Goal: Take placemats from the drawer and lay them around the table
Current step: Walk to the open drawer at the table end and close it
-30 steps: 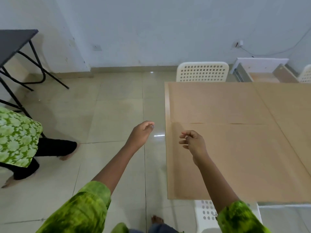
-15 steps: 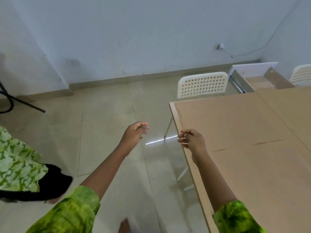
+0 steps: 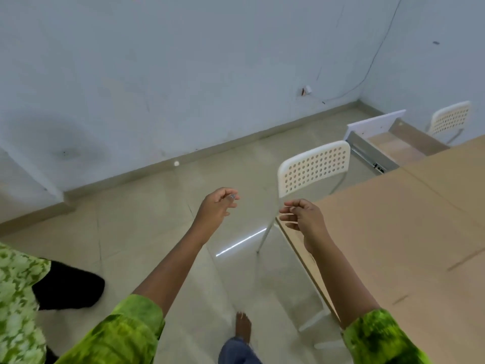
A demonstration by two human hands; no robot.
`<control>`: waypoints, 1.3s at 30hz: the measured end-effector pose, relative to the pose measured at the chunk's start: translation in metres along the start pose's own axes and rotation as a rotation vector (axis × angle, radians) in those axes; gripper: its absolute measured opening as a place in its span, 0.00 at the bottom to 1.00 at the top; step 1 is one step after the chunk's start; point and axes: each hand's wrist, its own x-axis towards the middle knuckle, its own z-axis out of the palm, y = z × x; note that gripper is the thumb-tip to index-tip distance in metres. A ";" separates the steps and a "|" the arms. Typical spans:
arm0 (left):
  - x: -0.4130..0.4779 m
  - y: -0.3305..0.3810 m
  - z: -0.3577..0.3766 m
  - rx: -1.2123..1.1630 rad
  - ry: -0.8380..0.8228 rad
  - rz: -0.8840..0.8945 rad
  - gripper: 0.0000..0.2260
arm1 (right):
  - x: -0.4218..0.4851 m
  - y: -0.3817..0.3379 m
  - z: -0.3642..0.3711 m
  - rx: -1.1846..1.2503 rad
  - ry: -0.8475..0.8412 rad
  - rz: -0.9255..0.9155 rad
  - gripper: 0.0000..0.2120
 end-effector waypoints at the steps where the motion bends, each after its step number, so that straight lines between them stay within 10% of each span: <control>1: 0.021 0.004 -0.004 0.006 -0.008 0.003 0.09 | 0.017 -0.008 0.006 -0.002 0.008 -0.001 0.12; 25: 0.448 0.074 -0.050 0.059 -0.417 0.099 0.09 | 0.329 -0.142 0.120 0.128 0.414 0.021 0.13; 39: 0.653 0.121 0.092 0.111 -0.725 0.120 0.10 | 0.496 -0.187 0.030 0.227 0.726 0.069 0.12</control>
